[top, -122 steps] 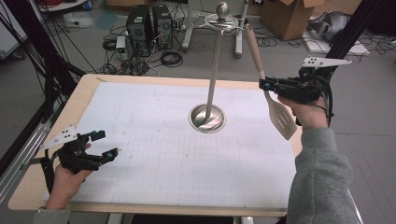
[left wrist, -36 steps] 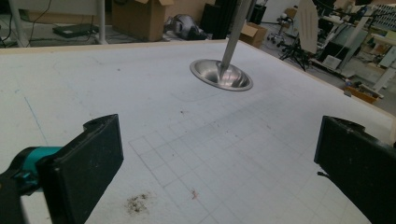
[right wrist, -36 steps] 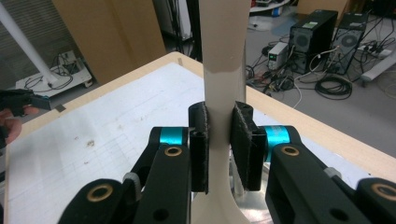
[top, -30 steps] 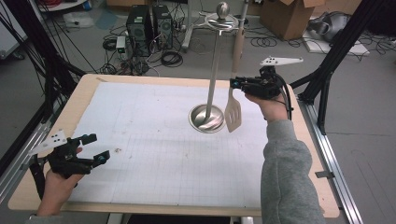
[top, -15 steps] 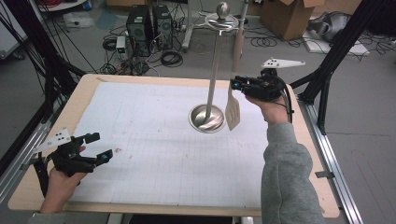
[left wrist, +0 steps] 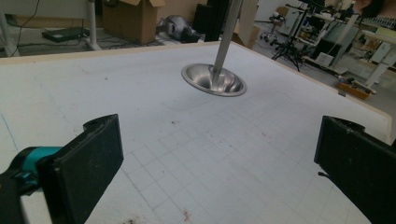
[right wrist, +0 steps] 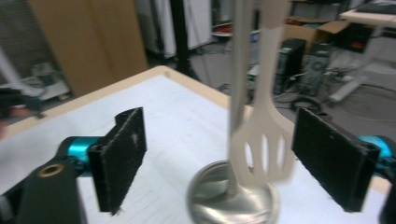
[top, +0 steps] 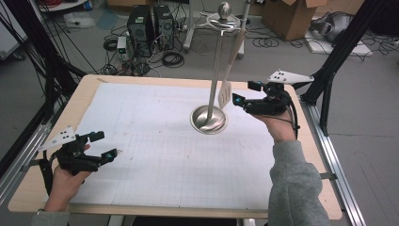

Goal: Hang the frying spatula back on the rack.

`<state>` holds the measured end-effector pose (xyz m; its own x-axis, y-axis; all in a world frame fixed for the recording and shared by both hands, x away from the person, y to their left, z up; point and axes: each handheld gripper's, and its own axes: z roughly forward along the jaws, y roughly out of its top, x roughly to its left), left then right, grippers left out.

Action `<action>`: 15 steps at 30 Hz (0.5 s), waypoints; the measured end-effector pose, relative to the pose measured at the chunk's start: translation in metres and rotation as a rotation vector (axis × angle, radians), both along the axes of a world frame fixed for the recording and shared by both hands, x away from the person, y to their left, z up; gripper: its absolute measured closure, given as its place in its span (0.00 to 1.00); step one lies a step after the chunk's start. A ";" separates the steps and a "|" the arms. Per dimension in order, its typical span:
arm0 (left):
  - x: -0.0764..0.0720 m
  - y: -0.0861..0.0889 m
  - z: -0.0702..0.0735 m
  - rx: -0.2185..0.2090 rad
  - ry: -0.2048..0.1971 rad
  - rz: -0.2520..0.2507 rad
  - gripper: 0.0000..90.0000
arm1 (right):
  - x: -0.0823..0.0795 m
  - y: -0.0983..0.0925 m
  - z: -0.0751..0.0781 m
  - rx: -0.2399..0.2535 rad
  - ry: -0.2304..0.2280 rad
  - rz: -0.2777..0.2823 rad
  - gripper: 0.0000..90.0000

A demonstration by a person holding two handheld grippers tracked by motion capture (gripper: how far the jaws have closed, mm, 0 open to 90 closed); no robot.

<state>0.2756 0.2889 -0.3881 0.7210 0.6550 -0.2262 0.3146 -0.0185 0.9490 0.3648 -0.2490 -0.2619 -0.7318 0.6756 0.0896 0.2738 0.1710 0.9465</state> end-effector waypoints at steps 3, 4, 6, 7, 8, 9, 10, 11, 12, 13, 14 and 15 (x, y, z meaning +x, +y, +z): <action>0.001 0.000 0.002 -0.011 -0.006 -0.002 0.02 | -0.008 0.002 -0.003 0.002 -0.016 0.022 0.15; 0.002 0.000 0.002 -0.012 -0.009 -0.005 0.02 | -0.011 0.003 -0.005 0.009 -0.018 0.028 0.14; 0.002 -0.001 0.004 -0.019 -0.015 -0.007 0.02 | -0.014 0.004 -0.008 0.015 -0.026 0.037 0.14; 0.002 -0.001 0.004 -0.021 -0.017 -0.008 0.02 | -0.016 0.004 -0.009 0.013 -0.027 0.038 0.13; 0.002 -0.001 0.005 -0.024 -0.018 -0.011 0.02 | -0.018 0.005 -0.011 0.011 -0.025 0.032 0.13; 0.002 -0.002 0.006 -0.025 -0.019 -0.011 0.02 | -0.020 0.006 -0.013 0.008 -0.025 0.022 0.13; 0.002 -0.002 0.007 -0.023 -0.022 -0.010 0.02 | -0.022 0.006 -0.015 0.001 -0.032 0.008 0.13; 0.002 -0.003 0.008 -0.023 -0.024 -0.012 0.02 | -0.025 0.006 -0.017 0.005 -0.038 0.000 0.13; 0.002 -0.003 0.008 -0.025 -0.025 -0.014 0.02 | -0.027 0.006 -0.019 0.011 -0.042 0.001 0.13; 0.002 -0.003 0.009 -0.028 -0.027 -0.013 0.02 | -0.029 0.005 -0.021 0.015 -0.042 0.011 0.13; 0.002 -0.003 0.010 -0.027 -0.032 -0.012 0.02 | -0.031 0.005 -0.023 0.015 -0.046 0.013 0.13; 0.002 -0.003 0.010 -0.028 -0.034 -0.014 0.02 | -0.034 0.005 -0.025 0.013 -0.048 0.013 0.13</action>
<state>0.2777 0.2857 -0.3776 0.7378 0.6385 -0.2191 0.2818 0.0036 0.9595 0.3307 -0.2438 -0.2865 -0.7439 0.6654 0.0624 0.2255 0.1620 0.9607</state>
